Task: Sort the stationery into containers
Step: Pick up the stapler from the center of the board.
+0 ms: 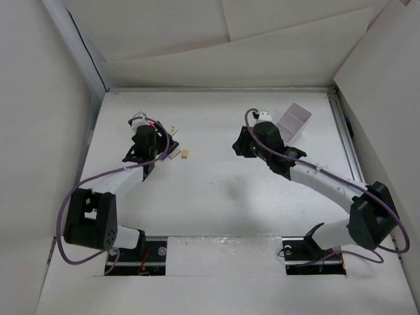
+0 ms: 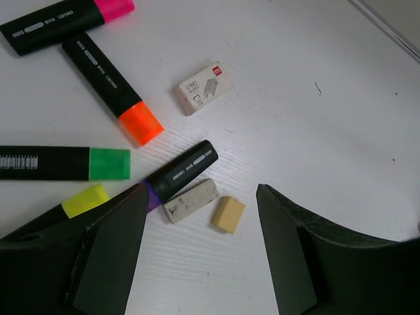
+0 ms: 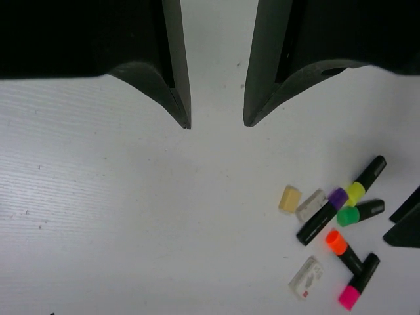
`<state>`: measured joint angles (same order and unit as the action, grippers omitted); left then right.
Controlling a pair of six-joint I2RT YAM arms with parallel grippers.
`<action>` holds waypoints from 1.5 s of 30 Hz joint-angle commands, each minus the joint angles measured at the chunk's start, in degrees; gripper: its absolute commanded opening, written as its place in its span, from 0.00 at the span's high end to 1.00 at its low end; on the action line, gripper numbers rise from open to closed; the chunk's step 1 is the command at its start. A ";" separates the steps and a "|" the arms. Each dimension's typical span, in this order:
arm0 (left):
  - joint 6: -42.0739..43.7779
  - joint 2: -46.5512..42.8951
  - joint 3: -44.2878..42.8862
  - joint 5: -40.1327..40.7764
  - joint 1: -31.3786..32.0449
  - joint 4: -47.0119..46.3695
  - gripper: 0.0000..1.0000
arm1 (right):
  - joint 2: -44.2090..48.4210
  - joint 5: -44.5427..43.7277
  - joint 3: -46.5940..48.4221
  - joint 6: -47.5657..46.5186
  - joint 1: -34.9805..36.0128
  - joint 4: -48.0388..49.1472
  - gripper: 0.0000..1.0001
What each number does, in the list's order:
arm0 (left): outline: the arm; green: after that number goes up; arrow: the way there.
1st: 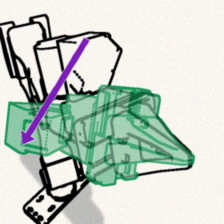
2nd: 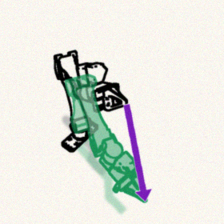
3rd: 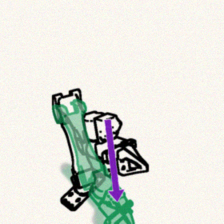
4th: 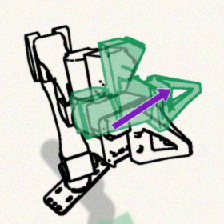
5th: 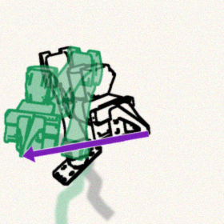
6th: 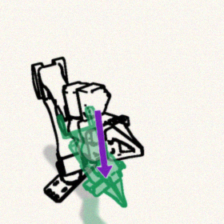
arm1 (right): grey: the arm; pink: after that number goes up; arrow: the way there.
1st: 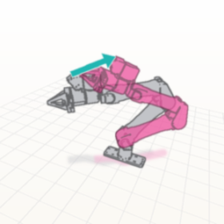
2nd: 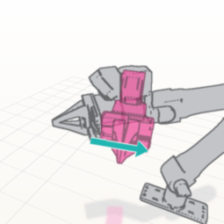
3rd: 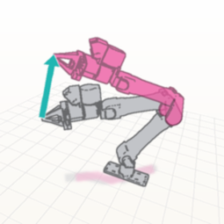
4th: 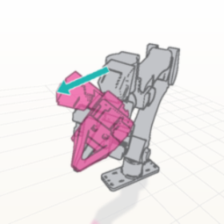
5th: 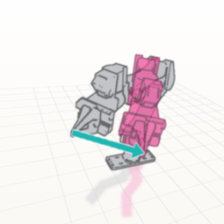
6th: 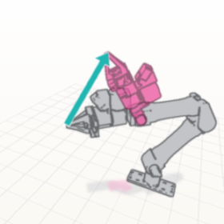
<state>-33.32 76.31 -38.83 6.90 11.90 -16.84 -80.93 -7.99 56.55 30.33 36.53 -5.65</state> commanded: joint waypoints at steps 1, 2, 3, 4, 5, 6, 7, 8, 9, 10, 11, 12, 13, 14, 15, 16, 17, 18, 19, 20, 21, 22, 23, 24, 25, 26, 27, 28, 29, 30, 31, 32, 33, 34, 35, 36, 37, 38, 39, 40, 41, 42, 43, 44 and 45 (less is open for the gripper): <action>2.03 3.74 -6.06 7.33 2.16 4.18 0.37 | 4.45 -1.24 -0.83 0.17 1.87 3.28 0.56; 2.55 5.15 -7.21 8.39 2.68 5.32 0.37 | 4.98 -1.24 -1.53 0.17 1.87 3.28 0.55; 2.56 8.29 -8.70 9.44 3.21 6.46 0.37 | 5.86 -0.63 -2.14 0.17 1.87 3.28 0.54; 2.56 9.89 -11.77 11.80 4.17 7.51 0.37 | 6.39 -0.62 -2.15 0.17 2.48 3.28 0.54; 3.78 11.39 -13.19 12.78 4.18 9.18 0.37 | 6.39 -0.62 -2.85 0.17 2.49 3.28 0.54; 4.40 12.62 -14.25 12.79 4.70 9.72 0.37 | 7.18 -1.23 -3.46 -0.35 2.49 3.28 0.54; 4.40 14.55 -15.21 13.31 4.71 9.72 0.37 | 8.06 -1.24 -3.47 -0.36 2.49 3.28 0.54; 5.10 15.17 -16.44 13.32 4.71 9.72 0.37 | 8.06 -1.76 -4.25 -0.36 2.49 3.28 0.54; 5.11 15.18 -16.45 13.32 4.71 9.72 0.37 | 8.85 -1.77 -5.30 -0.36 2.49 4.06 0.54; 6.41 15.79 -16.45 13.32 4.71 9.72 0.37 | 8.85 -1.16 -5.31 -0.36 2.49 4.68 0.54; 6.43 15.80 -17.67 13.84 4.71 9.72 0.37 | 9.38 -0.63 -5.31 -0.36 2.49 4.68 0.54; 7.64 16.49 -18.29 13.85 4.71 9.72 0.36 | 9.38 -0.62 -5.92 -0.36 2.49 4.68 0.54; 8.61 17.20 -19.17 13.85 4.71 9.72 0.36 | 10.08 0.07 -5.93 -0.36 2.49 4.68 0.54; 9.15 19.29 -22.22 15.15 4.71 12.51 0.34 | 10.78 0.08 -5.93 -0.36 2.49 4.68 0.53; 9.85 20.44 -23.56 15.77 4.71 12.53 0.34 | 10.79 0.08 -5.93 -0.36 2.49 5.21 0.53; 10.46 21.50 -24.62 15.78 4.71 13.06 0.34 | 11.48 0.08 -6.63 -0.36 2.49 5.21 0.53; 11.17 23.42 -25.41 15.00 4.71 13.06 0.34 | 11.49 0.08 -6.63 -0.36 2.49 5.21 0.53; 11.69 24.40 -26.99 14.47 4.71 13.06 0.34 | 12.10 0.08 -6.63 -0.36 2.49 5.21 0.53; 12.66 25.28 -27.78 13.85 4.71 13.58 0.34 | 12.11 0.08 -7.16 -0.36 1.97 5.21 0.53; 13.80 26.16 -28.31 12.72 4.71 13.59 0.33 | 12.89 0.08 -7.16 -0.36 1.96 5.21 0.53; 14.94 28.08 -29.10 11.14 4.71 13.59 0.33 | 13.86 0.08 -7.16 -0.36 1.96 5.21 0.53; 16.60 29.14 -31.63 11.12 4.71 14.37 0.33 | 13.86 0.08 -7.77 -0.36 1.96 5.21 0.53; 17.40 30.29 -32.96 11.12 4.71 16.56 0.33 | 14.65 -0.62 -7.78 -0.36 1.96 5.21 0.53; 17.41 32.30 -34.28 11.12 4.71 17.71 0.33 | 15.18 -0.62 -8.30 -0.36 1.96 5.21 0.53; 18.20 32.93 -35.95 11.12 4.71 18.33 0.33 | 15.18 -0.62 -8.30 -0.36 1.27 5.21 0.53; 19.51 33.46 -35.97 10.25 4.71 18.33 0.33 | 15.18 -0.10 -8.30 -0.36 0.74 5.21 0.53; 19.52 33.98 -37.01 9.37 4.71 18.33 0.33 | 15.71 -0.10 -8.30 -0.36 0.73 5.21 0.53; 20.22 35.12 -37.89 8.75 4.71 19.55 0.33 | 15.71 0.51 -8.82 -0.36 0.73 5.21 0.53; 20.75 35.13 -39.73 8.75 4.71 20.26 0.33 | 15.71 0.52 -8.83 -0.36 0.04 5.21 0.53; 21.54 35.83 -40.53 8.75 4.71 21.40 0.33 | 15.71 1.13 -8.83 -0.36 -0.49 5.21 0.53; 22.07 36.44 -41.23 8.75 4.71 22.02 0.33 | 16.23 1.66 -8.83 -0.36 -0.50 5.21 0.53; 22.85 36.45 -41.85 10.58 4.71 22.03 0.32 | 16.24 2.27 -8.83 -0.36 -0.50 5.21 0.53; 22.86 36.45 -42.64 11.12 4.71 22.64 0.32 | 16.76 2.28 -8.83 -0.36 -0.50 5.21 0.53; 23.47 37.15 -42.65 11.12 4.71 23.16 0.32 | 17.29 2.28 -8.83 -0.36 -1.02 5.21 0.53; 24.00 37.85 -43.34 11.12 4.71 23.17 0.32 | 17.29 2.28 -9.35 -0.36 -1.03 5.21 0.53; 24.00 37.86 -44.13 11.12 4.71 23.69 0.32 | 17.29 2.28 -9.36 -0.36 -1.03 5.21 0.53; 24.61 38.55 -44.14 11.12 4.71 23.70 0.32 | 17.29 2.28 -9.36 -0.36 -1.55 5.21 0.53; 24.62 39.17 -44.14 10.51 4.71 24.22 0.32 | 17.29 2.28 -9.36 -0.36 -1.55 5.21 0.53; 25.14 39.17 -44.66 10.51 4.71 24.22 0.32 | 17.29 2.80 -9.36 -0.36 -1.55 5.21 0.53; 25.15 39.78 -44.67 10.51 4.71 24.22 0.32 | 17.29 2.80 -9.36 -0.36 -1.55 5.21 0.53; 25.15 39.79 -44.67 10.51 4.71 24.22 0.33 | 17.90 2.80 -9.36 -0.36 -1.55 5.21 0.53; 25.15 40.49 -44.67 9.98 4.71 24.22 0.33 | 17.91 2.28 -9.36 -0.36 -1.55 5.21 0.53; 25.15 41.10 -44.67 9.98 4.71 24.22 0.34 | 17.91 2.28 -9.36 -0.36 -2.16 5.21 0.53; 25.15 41.11 -44.67 9.98 4.71 24.22 0.34 | 17.91 2.28 -9.36 -0.36 -2.17 5.21 0.53; 25.15 41.11 -44.15 10.50 4.71 24.22 0.35 | 17.91 2.80 -9.36 -0.36 -2.17 5.21 0.53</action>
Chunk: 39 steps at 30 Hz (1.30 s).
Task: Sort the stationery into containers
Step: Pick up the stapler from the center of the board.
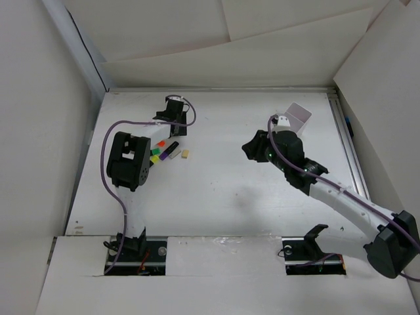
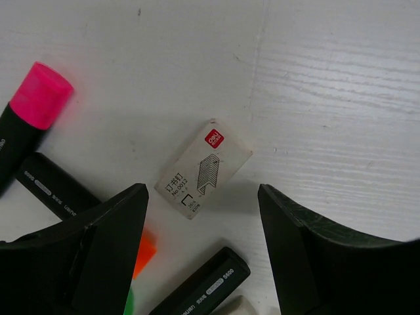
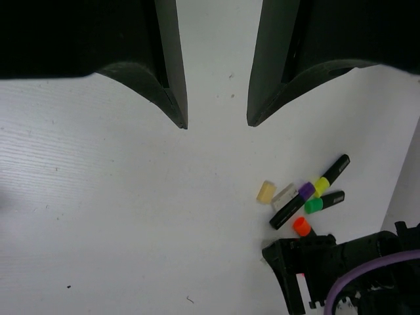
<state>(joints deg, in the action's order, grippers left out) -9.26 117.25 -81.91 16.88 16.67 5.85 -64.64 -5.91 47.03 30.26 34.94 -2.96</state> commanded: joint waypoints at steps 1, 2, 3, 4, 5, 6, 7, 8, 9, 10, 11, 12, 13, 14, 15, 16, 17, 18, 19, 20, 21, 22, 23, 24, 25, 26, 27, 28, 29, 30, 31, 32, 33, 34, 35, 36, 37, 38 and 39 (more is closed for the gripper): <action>1.08 0.78 -1.58 0.52 -0.05 1.54 0.35 | 2.15 0.73 -0.35 -0.29 -0.57 2.52 0.53; 1.08 0.79 -1.59 0.52 -0.05 1.54 0.37 | 2.15 0.73 -0.36 -0.29 -0.57 2.52 0.53; 1.08 0.79 -1.59 0.52 -0.05 1.54 0.37 | 2.15 0.73 -0.36 -0.29 -0.57 2.52 0.53; 1.08 0.79 -1.59 0.52 -0.05 1.54 0.40 | 2.15 0.73 -0.36 -0.29 -1.10 2.52 0.53; 1.08 0.79 -1.59 0.52 -0.05 1.54 0.42 | 2.15 0.73 -0.36 -0.29 -1.10 2.52 0.53; 1.08 0.79 -2.20 0.52 -0.05 1.54 0.44 | 1.63 1.42 -0.36 -0.29 -1.62 2.52 0.53; 1.08 1.31 -2.20 0.52 -0.05 2.23 0.46 | 1.62 1.43 -0.36 -0.29 -1.63 2.52 0.53; 1.08 1.31 -2.72 -0.18 -0.05 2.24 0.50 | 1.62 1.43 -0.36 -0.29 -1.63 2.52 0.53; 1.08 1.31 -2.73 -0.19 -0.05 2.24 0.53 | 1.62 1.43 -0.36 -0.29 -1.63 2.52 0.53; 1.08 1.83 -2.73 -0.71 -0.05 2.24 0.56 | 2.15 1.43 -0.36 -0.29 -1.63 2.52 0.53; 1.08 1.84 -2.73 -0.71 -0.05 2.24 0.59 | 2.15 1.43 -0.36 -0.29 -2.15 2.52 0.53; 1.08 1.84 -2.73 -0.71 -0.05 2.24 0.65 | 2.15 1.43 -0.36 -0.29 -2.68 2.52 0.53; 1.08 1.84 -2.73 -0.71 -0.05 2.24 0.69 | 2.15 2.04 -0.36 -0.29 -2.68 2.52 0.53; 1.08 1.32 -2.73 -0.71 -0.05 2.24 0.77 | 2.15 2.57 -0.36 -0.29 -3.20 2.52 0.53; 1.08 1.31 -2.73 -0.71 -0.05 2.24 0.77 | 2.15 2.57 -0.36 -0.29 -3.21 2.52 0.53; 0.56 1.31 -2.21 -0.71 -0.05 2.24 0.80 | 2.15 2.57 -0.88 -0.29 -3.21 2.52 0.53; 0.56 1.31 -2.20 -0.71 -0.05 2.24 0.84 | 2.15 1.96 -0.88 -0.29 -3.21 3.13 0.53; 0.56 0.62 -2.20 -1.41 -0.05 2.24 0.86 | 2.15 1.96 -0.88 -0.29 -3.73 3.14 0.53; -0.05 0.61 -2.20 -1.42 -0.05 2.24 0.87 | 2.15 2.83 -0.88 -0.29 -4.35 3.14 0.53; -0.06 -0.43 -1.59 -2.02 -0.05 1.28 0.89 | 1.46 3.45 -0.88 -0.29 -4.35 3.14 0.53; -0.58 -1.92 -1.59 -3.16 -0.05 0.66 0.92 | 1.45 3.97 -0.88 -0.29 -4.35 3.14 0.53; -0.59 -2.81 -0.72 -3.78 -0.05 0.05 0.93 | 1.45 3.98 -0.88 -0.29 -4.35 3.14 0.53; -1.20 -3.60 -0.71 -3.79 -0.05 0.04 0.93 | 1.45 3.98 -0.88 -0.29 -4.35 3.14 0.53; -1.90 -4.30 -0.71 -4.48 -0.05 0.04 0.95 | 1.45 3.37 -0.88 -0.29 -4.87 3.14 0.53; -1.91 -6.05 -0.71 -5.19 -0.05 0.04 0.96 | 1.45 3.36 -1.40 -0.29 -4.88 3.14 0.53; -2.43 -7.11 -0.71 -5.19 -0.05 0.04 0.96 | 1.45 4.15 -1.41 -0.29 -5.40 3.14 0.53; -2.43 -8.26 -0.10 -5.20 -0.05 -0.57 0.96 | 0.93 4.85 -1.41 -0.29 -5.41 3.14 0.53; -3.39 -10.79 0.52 -6.07 -0.05 -1.62 0.97 | 0.92 4.86 -1.41 -0.29 -5.93 3.66 0.53; -4.44 -12.03 1.91 -7.64 -0.05 -2.32 0.97 | 0.92 4.86 -1.41 -0.29 -5.93 3.66 0.53; -5.15 -13.26 2.62 -8.53 -0.05 -3.64 0.97 | 0.92 4.86 -1.41 -0.29 -5.93 3.66 0.50; -6.03 -14.41 3.33 -9.49 -0.05 -3.65 0.97 | 0.92 4.86 -1.41 -0.29 -5.93 3.66 0.50; -7.60 -16.94 4.12 -11.68 0.47 -4.78 0.97 | 0.31 4.86 -1.41 -0.29 -5.93 3.66 0.50; -7.62 -18.27 6.74 -12.48 0.47 -5.84 0.97 | 0.31 5.81 -1.41 -0.29 -6.46 3.66 0.50; -8.31 -19.50 8.33 -12.49 1.26 -8.11 0.97 | -0.30 6.52 -1.41 -0.29 -6.46 3.66 0.48; -8.32 -21.95 9.82 -12.49 1.87 -9.09 0.97 | -0.31 7.05 -1.41 -0.29 -6.46 4.19 0.47; -8.84 -23.02 12.97 -12.49 3.27 -9.97 0.97 | -0.31 7.58 -1.41 -0.29 -6.98 4.19 0.47; -8.85 -24.77 14.48 -12.49 4.07 -11.63 0.97 | -0.92 7.58 -1.41 -0.29 -6.99 4.71 0.43; -9.55 -24.79 15.80 -12.49 4.77 -12.34 0.97 | -0.92 8.10 -1.41 -0.29 -6.99 4.72 0.42; -9.55 -26.27 17.12 -13.01 6.61 -12.96 0.97 | -1.71 9.76 -1.41 -0.29 -7.51 5.24 0.40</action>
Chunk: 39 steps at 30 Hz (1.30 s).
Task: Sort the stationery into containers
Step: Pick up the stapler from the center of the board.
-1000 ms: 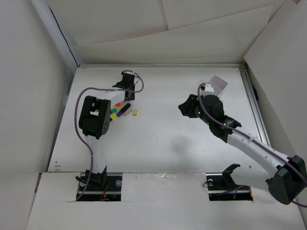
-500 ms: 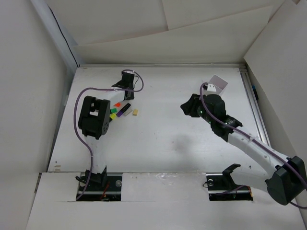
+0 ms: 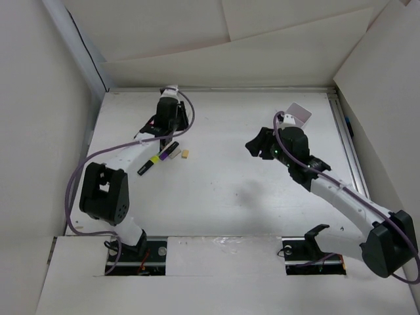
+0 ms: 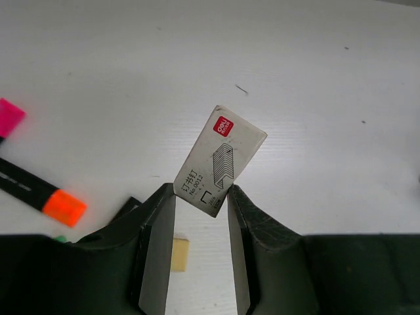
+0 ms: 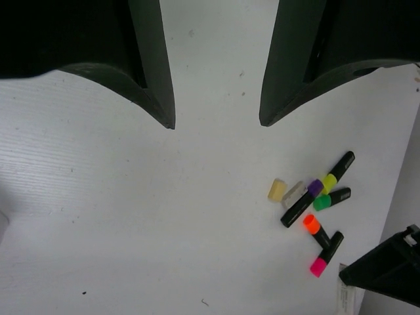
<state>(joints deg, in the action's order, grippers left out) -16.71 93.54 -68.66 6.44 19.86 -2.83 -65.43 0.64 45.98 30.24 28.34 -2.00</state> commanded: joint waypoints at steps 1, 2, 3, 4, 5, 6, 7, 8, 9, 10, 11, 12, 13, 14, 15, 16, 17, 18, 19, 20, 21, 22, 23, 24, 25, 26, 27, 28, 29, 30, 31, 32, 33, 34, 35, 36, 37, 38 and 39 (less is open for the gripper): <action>-2.62 -3.35 6.76 -2.57 4.48 -5.07 0.97 | -0.93 4.79 -0.36 -0.79 -1.44 4.29 0.39; -2.63 -4.14 8.35 -2.57 5.71 -7.34 0.97 | -1.80 6.46 0.16 -0.80 -1.44 4.29 0.35; -2.63 -5.54 10.02 -2.57 7.02 -8.58 0.97 | -2.33 8.04 0.17 -0.80 -1.44 5.16 0.34; -3.15 -6.17 13.09 -2.57 9.65 -9.81 0.97 | -2.33 10.84 0.17 -0.80 -1.97 5.16 0.32; -3.15 -6.70 14.42 -2.57 10.89 -11.83 0.97 | -2.33 12.09 0.17 -0.80 -1.97 5.69 0.29; -3.76 -6.70 15.57 -2.57 11.86 -12.54 0.97 | -2.33 13.06 0.78 -0.80 -1.97 5.69 0.27; -3.77 -7.40 16.45 -2.57 13.61 -12.55 0.97 | -2.33 14.72 0.78 -0.80 -2.49 5.69 0.26; -3.77 -8.19 18.11 -2.57 14.50 -13.25 0.97 | -1.73 15.26 0.78 -0.80 -2.50 5.69 0.24; -4.46 -8.80 19.26 -2.57 15.29 -14.65 0.97 | -1.72 15.26 0.78 -0.80 -2.50 5.69 0.19; -4.47 -10.20 20.40 -2.57 16.08 -15.70 0.97 | -1.11 15.96 0.78 -0.80 -2.50 5.69 0.17; -4.99 -10.83 22.50 -3.09 17.66 -16.58 0.97 | -1.10 15.97 0.78 -0.80 -2.50 5.69 0.16; -5.00 -11.44 23.30 -3.10 18.37 -17.81 0.97 | -1.10 15.97 1.30 -0.80 -2.50 5.69 0.14; -5.00 -11.45 23.92 -3.79 19.07 -18.35 0.97 | -3.11 16.75 1.31 -0.19 -2.50 6.21 0.14; -5.00 -12.32 24.45 -4.32 20.12 -18.35 0.97 | -4.26 18.41 1.83 -0.18 -2.50 6.22 0.14; -5.52 -13.11 25.24 -4.94 20.66 -19.66 0.97 | -5.49 19.21 1.84 -0.18 -2.50 7.00 0.14; -5.53 -13.12 25.77 -4.94 20.66 -20.45 0.97 | -7.94 19.83 1.84 0.52 -2.50 7.62 0.14; -5.53 -13.90 26.29 -4.94 21.62 -21.24 0.97 | -9.09 20.36 1.84 1.22 -2.50 9.02 0.14; -5.53 -14.69 27.00 -5.46 22.15 -21.86 0.97 | -10.23 21.06 2.36 1.23 -1.89 9.55 0.14; -5.53 -14.70 27.00 -5.47 22.76 -23.08 0.97 | -12.42 21.06 2.89 1.83 -1.27 9.56 0.16; -5.53 -14.70 27.70 -6.60 22.77 -23.97 0.97 | -13.40 21.93 2.89 1.84 -1.27 10.17 0.16; -5.53 -15.22 27.71 -7.66 22.77 -24.50 0.97 | -14.28 22.64 3.67 2.45 -0.66 10.17 0.18; -5.53 -15.23 27.71 -8.36 22.77 -24.50 0.96 | -14.98 22.65 3.68 2.46 0.22 10.78 0.19; -5.53 -15.23 28.23 -8.37 22.77 -24.50 0.96 | -15.51 22.65 4.38 2.46 0.75 10.79 0.20; -5.53 -15.23 28.23 -8.37 22.77 -25.29 0.96 | -16.13 22.65 5.08 2.46 1.36 10.79 0.20; -4.92 -15.23 29.10 -8.89 22.77 -25.82 0.96 | -16.13 22.65 5.09 2.46 1.89 10.79 0.20; -4.91 -15.23 29.90 -9.42 22.77 -26.34 0.96 | -16.13 22.12 5.70 2.46 2.59 10.79 0.20; -4.22 -15.23 29.90 -9.43 22.77 -26.35 0.96 | -16.13 22.12 5.70 2.46 2.60 10.79 0.20; -4.21 -15.23 29.90 -9.43 22.77 -26.35 0.96 | -16.13 22.12 6.23 2.46 2.60 10.79 0.20; -3.60 -15.23 29.90 -9.43 22.77 -26.35 0.96 | -16.13 22.12 6.23 2.46 3.12 10.79 0.20; -3.59 -15.23 30.43 -9.43 22.77 -26.35 0.96 | -16.66 22.12 6.23 2.46 3.13 11.31 0.21; -2.98 -15.23 30.43 -9.43 22.77 -26.35 0.96 | -16.66 21.60 6.23 2.46 3.13 11.32 0.21; -2.98 -15.23 31.13 -10.12 22.77 -26.35 0.96 | -16.66 20.37 6.23 2.46 3.13 11.32 0.24; -2.98 -15.23 31.66 -10.65 22.77 -26.96 0.96 | -17.36 19.84 6.84 3.15 3.13 11.32 0.26; -2.98 -15.23 31.66 -10.66 22.77 -26.96 0.96 | -18.23 19.83 6.85 3.16 3.13 11.32 0.27; -2.37 -15.84 31.66 -11.18 22.77 -26.96 0.96 | -18.85 19.22 6.85 3.16 3.13 11.32 0.27; -2.36 -16.62 31.66 -11.88 22.77 -27.66 0.96 | -19.47 19.22 7.54 3.16 3.13 11.32 0.29; -2.36 -16.63 32.53 -11.89 22.77 -27.67 0.96 | -20.78 19.22 8.16 3.68 3.13 11.32 0.30; -2.36 -17.42 32.54 -12.50 22.77 -28.45 0.96 | -21.31 19.22 8.16 3.69 3.13 11.32 0.32; -1.84 -18.21 33.06 -12.50 22.77 -28.46 0.96 | -21.32 19.22 8.16 4.21 3.13 11.32 0.33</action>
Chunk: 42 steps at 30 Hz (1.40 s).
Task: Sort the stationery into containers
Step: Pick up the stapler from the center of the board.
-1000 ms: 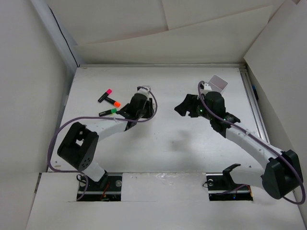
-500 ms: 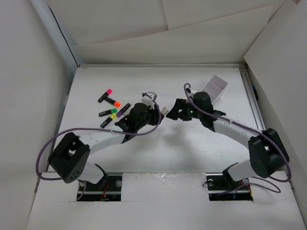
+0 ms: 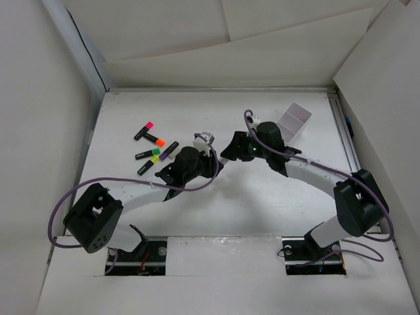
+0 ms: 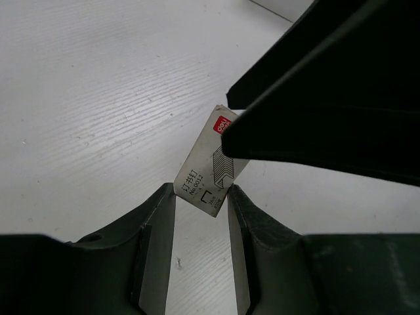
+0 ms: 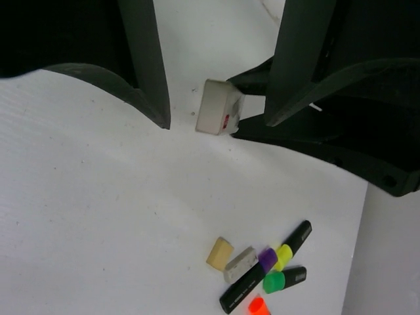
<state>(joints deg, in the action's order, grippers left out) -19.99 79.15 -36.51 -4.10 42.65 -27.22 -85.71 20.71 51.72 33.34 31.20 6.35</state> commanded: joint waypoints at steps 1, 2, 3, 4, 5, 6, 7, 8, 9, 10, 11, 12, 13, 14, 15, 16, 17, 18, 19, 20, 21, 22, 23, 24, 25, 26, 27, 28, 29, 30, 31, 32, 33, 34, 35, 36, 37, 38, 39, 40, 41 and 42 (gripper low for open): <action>1.44 -3.83 0.92 -1.97 -0.03 -4.07 0.96 | -1.73 -0.85 2.94 1.11 0.26 3.49 0.37; 1.44 -4.35 0.92 -2.49 -0.03 -4.07 0.96 | -1.74 -0.32 2.94 1.63 0.26 3.49 0.39; 2.05 -4.97 0.92 -2.49 -0.03 -4.07 0.96 | -2.35 -0.32 2.94 1.64 0.26 4.02 0.41; 2.06 -4.98 1.61 -2.49 -0.03 -4.07 0.96 | -2.35 -0.32 3.64 1.64 0.26 4.02 0.43; 2.06 -5.76 2.14 -2.49 -0.03 -4.94 0.96 | -2.88 -0.32 3.65 1.64 0.26 4.02 0.46; 2.06 -6.29 2.15 -2.49 -0.03 -5.47 0.96 | -2.88 0.20 3.65 1.64 0.26 4.02 0.50; 2.06 -6.29 2.76 -1.97 -0.03 -5.47 0.96 | -3.40 0.21 4.17 1.64 0.26 4.02 0.53; 2.06 -6.29 2.76 -1.97 -0.03 -5.47 0.96 | -3.41 0.82 4.17 2.16 0.26 4.02 0.56; 2.06 -6.29 2.76 -1.97 -0.03 -5.47 0.96 | -3.41 0.82 4.17 2.17 0.26 4.02 0.62; 2.06 -5.77 2.76 -1.97 -0.03 -5.47 0.96 | -3.41 1.61 4.17 2.17 0.26 4.02 0.65; 2.06 -5.77 2.76 -1.97 -0.03 -5.47 0.96 | -3.41 2.31 4.17 2.17 0.26 4.02 0.68; 1.54 -5.77 2.76 -1.97 -0.03 -5.47 0.96 | -3.41 2.32 4.17 2.17 0.26 4.02 0.74; 1.53 -5.77 2.76 -1.18 -0.03 -5.47 0.96 | -3.41 2.32 4.17 2.17 0.26 4.02 0.76; 1.01 -5.77 2.76 0.22 -0.03 -5.47 0.95 | -3.41 2.84 4.17 2.17 0.26 4.02 0.78; 1.00 -5.77 2.76 0.93 -0.03 -5.47 0.92 | -3.41 2.85 4.17 2.77 0.26 4.02 0.81; 1.00 -6.38 2.76 0.93 -0.03 -5.47 0.91 | -3.41 2.85 4.17 2.78 0.26 4.02 0.83; 0.48 -7.25 2.76 0.93 -0.03 -5.47 0.90 | -2.80 2.85 4.17 2.78 0.26 4.02 0.83; 0.48 -7.78 3.28 1.46 -0.03 -5.47 0.88 | -2.79 2.85 4.17 2.78 0.26 4.02 0.84; 0.48 -8.40 3.90 1.46 -0.03 -5.47 0.87 | -2.79 2.85 4.17 2.78 0.26 4.02 0.84; 0.48 -9.27 3.90 2.33 -0.03 -5.47 0.87 | -2.27 2.85 4.17 3.30 0.26 4.02 0.85; -0.05 -9.28 4.43 3.65 -0.03 -5.99 0.84 | -2.27 2.85 4.17 3.31 0.26 4.02 0.85; -0.05 -9.28 4.43 3.66 -0.03 -6.00 0.81 | -2.27 2.85 4.17 3.31 0.26 4.02 0.85; -0.05 -9.28 4.43 3.66 -0.03 -6.00 0.72 | -2.27 2.85 4.17 3.31 0.26 4.02 0.85; -0.05 -9.89 4.43 3.05 -0.03 -6.00 0.67 | -2.27 2.85 4.17 3.83 -0.26 4.02 0.85; -0.05 -9.90 4.43 3.04 -0.03 -6.00 0.61 | -2.27 2.85 4.17 3.83 -0.26 4.02 0.85; -0.05 -10.51 4.95 2.52 -0.03 -6.00 0.53 | -2.27 2.32 4.17 3.83 -0.26 4.02 0.85; -0.05 -11.12 4.96 2.52 -0.03 -6.00 0.41 | -2.27 2.32 4.17 3.83 -0.26 4.02 0.85; -0.05 -11.13 5.48 3.39 -0.03 -6.00 0.37 | -2.27 2.32 4.17 3.83 -0.79 4.02 0.85; -0.05 -11.74 5.49 3.39 -0.03 -6.00 0.35 | -2.27 2.32 4.17 3.83 -0.79 4.02 0.85; -0.05 -11.74 5.49 3.40 -0.03 -6.00 0.35 | -2.27 2.32 4.17 3.83 -0.79 4.02 0.85; -0.05 -12.87 6.01 3.40 -0.03 -6.00 0.35 | -2.27 1.80 4.17 3.83 -1.40 4.02 0.85; -0.05 -13.41 6.01 3.40 -0.03 -6.00 0.35 | -2.27 1.79 4.17 3.83 -2.01 4.02 0.85; -0.05 -13.41 6.54 3.40 -0.03 -6.61 0.35 | -1.57 1.79 4.17 3.83 -2.02 4.02 0.85; -0.57 -14.28 6.54 3.40 -0.03 -6.62 0.35 | -1.56 1.79 4.17 3.83 -2.72 4.02 0.85; -0.58 -14.90 7.15 4.09 -0.03 -6.62 0.35 | -0.87 1.79 3.65 4.36 -3.51 4.02 0.85; -0.58 -14.91 7.16 4.79 -0.03 -6.62 0.35 | -0.86 1.18 3.65 4.36 -4.04 4.02 0.85; -1.19 -15.60 7.16 4.80 -0.03 -6.62 0.35 | -0.08 1.18 3.65 4.36 -4.74 4.02 0.85; -1.19 -16.48 7.16 5.50 -0.03 -6.62 0.35 | -0.07 1.18 3.65 4.36 -5.62 4.02 0.85; -1.80 -16.49 7.68 6.03 -0.03 -6.62 0.35 | 0.89 0.22 3.65 4.36 -7.80 4.02 0.86; -1.81 -17.27 8.21 6.73 -0.03 -6.09 0.35 | 2.46 -0.66 3.65 3.75 -9.13 3.06 0.86; -2.42 -17.80 8.21 7.95 -0.03 -6.09 0.35 | 3.35 -1.80 4.43 3.23 -10.53 1.14 0.86; -2.95 -17.81 8.21 10.40 -0.03 -5.04 0.35 | 4.32 -6.25 5.13 2.61 -13.07 -0.44 0.86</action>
<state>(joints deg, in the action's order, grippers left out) -21.17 63.40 -29.10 1.96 42.65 -30.98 -86.21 20.88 53.95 37.17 22.68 6.50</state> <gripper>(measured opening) 0.644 0.261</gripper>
